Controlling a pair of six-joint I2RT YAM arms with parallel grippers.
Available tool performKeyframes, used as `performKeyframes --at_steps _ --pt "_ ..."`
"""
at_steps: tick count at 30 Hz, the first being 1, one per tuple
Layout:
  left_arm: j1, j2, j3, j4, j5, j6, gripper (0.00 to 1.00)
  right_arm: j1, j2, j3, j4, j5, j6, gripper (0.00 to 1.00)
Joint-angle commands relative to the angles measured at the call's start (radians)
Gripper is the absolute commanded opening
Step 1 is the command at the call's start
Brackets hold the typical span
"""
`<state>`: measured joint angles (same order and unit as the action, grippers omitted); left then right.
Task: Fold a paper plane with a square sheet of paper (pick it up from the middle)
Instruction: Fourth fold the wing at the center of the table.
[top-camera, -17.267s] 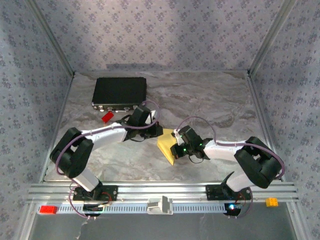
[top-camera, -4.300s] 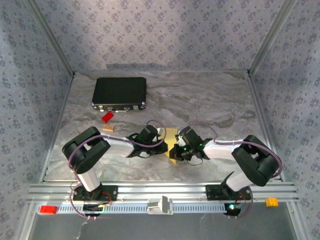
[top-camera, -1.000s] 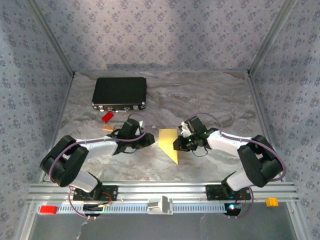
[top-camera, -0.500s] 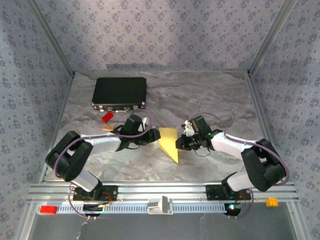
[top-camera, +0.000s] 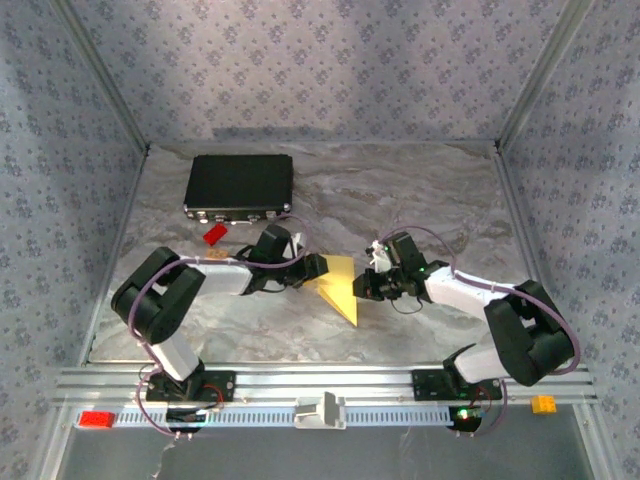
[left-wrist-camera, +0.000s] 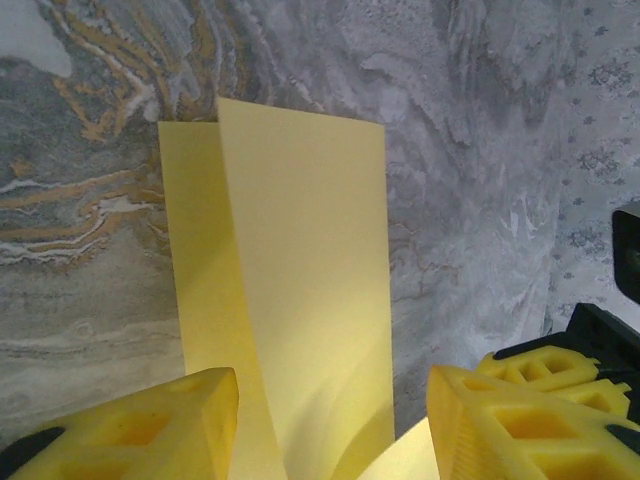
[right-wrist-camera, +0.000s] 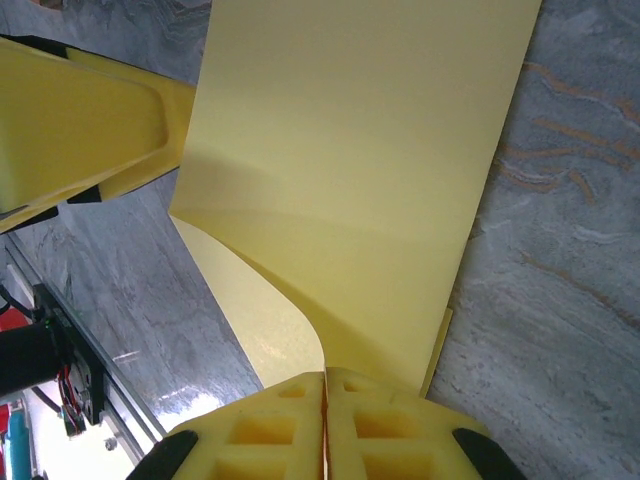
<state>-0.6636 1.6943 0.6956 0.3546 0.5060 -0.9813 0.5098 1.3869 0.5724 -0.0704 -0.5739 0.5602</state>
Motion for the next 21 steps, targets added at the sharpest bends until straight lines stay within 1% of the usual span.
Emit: performKeyframes --at_steps 1,6,8,12,14,16,17,19,21 --pt "0.004 0.029 0.034 0.048 0.031 -0.021 0.51 -0.008 -0.022 -0.014 0.008 -0.018 0.01 0.09" --pt "0.005 0.061 0.045 0.076 0.051 -0.036 0.46 -0.007 -0.026 -0.019 0.012 -0.018 0.013 0.1" --pt "0.004 0.075 0.05 0.089 0.06 -0.042 0.4 -0.007 -0.026 -0.02 0.012 -0.017 0.015 0.1" --pt "0.004 0.096 0.047 0.123 0.068 -0.065 0.22 -0.007 -0.03 -0.019 0.006 -0.012 0.015 0.13" --pt "0.005 0.094 0.035 0.147 0.06 -0.078 0.13 -0.005 -0.042 -0.017 -0.017 0.006 0.014 0.18" --pt "0.002 0.087 0.02 0.163 0.046 -0.088 0.08 -0.001 -0.07 -0.02 -0.036 0.038 0.014 0.22" --pt "0.004 0.083 0.015 0.162 0.037 -0.091 0.07 -0.001 -0.082 -0.023 -0.044 0.051 0.014 0.25" --pt "0.002 0.07 0.0 0.165 0.014 -0.094 0.04 -0.001 -0.118 -0.029 -0.067 0.087 0.017 0.34" --pt "0.001 0.054 -0.016 0.167 -0.012 -0.097 0.03 -0.001 -0.147 -0.031 -0.091 0.116 0.016 0.38"
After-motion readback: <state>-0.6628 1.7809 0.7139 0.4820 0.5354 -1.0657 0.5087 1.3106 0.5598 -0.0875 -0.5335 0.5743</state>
